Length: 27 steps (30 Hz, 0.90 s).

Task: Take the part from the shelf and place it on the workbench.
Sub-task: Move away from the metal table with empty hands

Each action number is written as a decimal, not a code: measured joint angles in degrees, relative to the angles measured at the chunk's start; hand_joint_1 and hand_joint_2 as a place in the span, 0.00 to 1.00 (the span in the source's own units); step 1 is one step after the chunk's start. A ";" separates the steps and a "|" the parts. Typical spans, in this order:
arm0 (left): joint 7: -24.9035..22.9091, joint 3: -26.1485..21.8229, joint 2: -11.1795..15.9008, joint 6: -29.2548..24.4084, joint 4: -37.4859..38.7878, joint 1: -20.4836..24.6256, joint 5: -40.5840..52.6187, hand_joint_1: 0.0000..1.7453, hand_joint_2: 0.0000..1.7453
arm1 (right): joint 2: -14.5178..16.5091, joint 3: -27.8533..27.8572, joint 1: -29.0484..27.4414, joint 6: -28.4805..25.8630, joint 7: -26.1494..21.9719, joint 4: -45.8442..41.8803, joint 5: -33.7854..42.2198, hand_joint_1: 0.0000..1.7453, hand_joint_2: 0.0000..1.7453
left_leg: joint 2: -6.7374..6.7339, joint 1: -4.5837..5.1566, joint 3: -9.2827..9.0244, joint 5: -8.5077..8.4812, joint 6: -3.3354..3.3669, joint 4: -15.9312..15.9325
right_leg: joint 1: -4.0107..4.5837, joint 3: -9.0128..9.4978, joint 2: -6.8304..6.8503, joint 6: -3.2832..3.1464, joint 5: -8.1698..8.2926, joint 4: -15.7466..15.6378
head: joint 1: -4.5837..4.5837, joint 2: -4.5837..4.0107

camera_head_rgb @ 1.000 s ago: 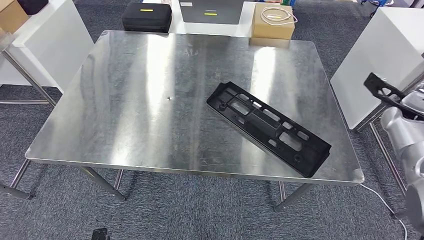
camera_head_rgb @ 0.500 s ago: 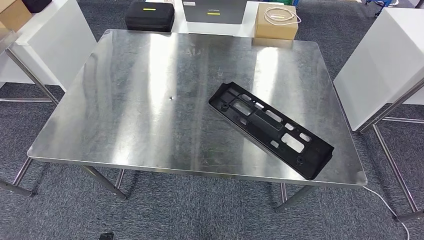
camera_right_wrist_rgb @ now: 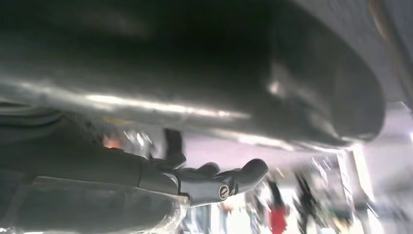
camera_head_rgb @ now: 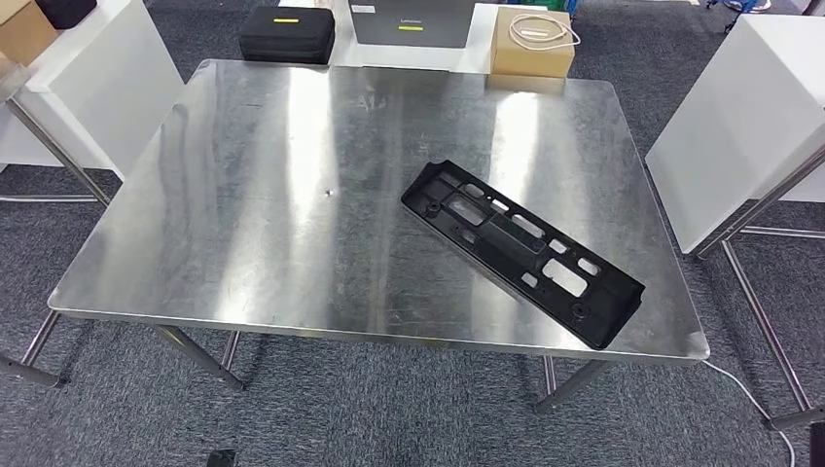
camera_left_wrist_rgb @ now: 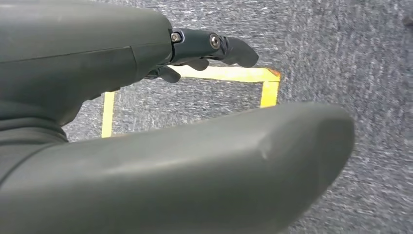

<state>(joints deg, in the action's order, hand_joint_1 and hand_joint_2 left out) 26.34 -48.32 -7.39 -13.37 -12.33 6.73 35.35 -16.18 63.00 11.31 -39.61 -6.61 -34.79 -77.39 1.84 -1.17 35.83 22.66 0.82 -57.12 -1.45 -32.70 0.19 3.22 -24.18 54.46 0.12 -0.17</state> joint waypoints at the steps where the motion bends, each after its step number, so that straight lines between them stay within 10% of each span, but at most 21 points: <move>1: 0.04 0.04 -0.01 -0.03 0.00 0.09 -0.07 0.00 0.00 | 2.66 4.20 0.01 -0.01 -0.87 -0.11 -1.77 0.00 0.00 | -0.02 -0.01 -0.04 0.00 -0.02 0.01 | 0.01 0.02 0.00 -0.05 -0.04 0.01 | 0.02 0.00; 9: 0.14 0.79 0.55 0.11 0.00 0.13 0.74 0.00 0.00 | 15.51 13.05 -1.55 2.20 3.94 10.18 2.92 0.00 0.00 | -0.35 -0.05 -0.13 0.03 -0.07 0.03 | 0.04 0.00 -0.20 -0.21 -0.13 0.09 | 0.01 0.00; 20: -0.30 3.10 2.37 0.76 -0.04 0.23 4.02 0.00 0.00 | 20.16 7.57 -3.58 17.93 5.20 20.48 1.84 0.00 0.00 | -0.37 0.48 -0.25 0.36 0.23 -0.13 | -0.54 0.12 -0.23 -0.09 -0.16 0.03 | 0.00 0.00; 27: -1.14 5.17 2.43 0.70 -0.15 1.02 5.99 0.00 0.00 | 21.15 7.29 -4.69 19.17 3.64 21.56 2.73 0.00 0.00 | -0.56 0.79 -0.70 -0.09 1.81 0.16 | -1.15 0.14 -0.24 0.71 -1.05 1.06 | 0.05 0.00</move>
<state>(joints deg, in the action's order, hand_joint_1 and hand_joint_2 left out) 25.20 -43.15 -4.96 -12.67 -12.47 7.74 41.35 4.97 70.29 6.62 -20.44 -2.97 -13.23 -74.65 1.28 -0.37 35.13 22.57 2.63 -56.96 -2.60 -32.56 -0.06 3.93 -25.22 55.52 0.17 -0.17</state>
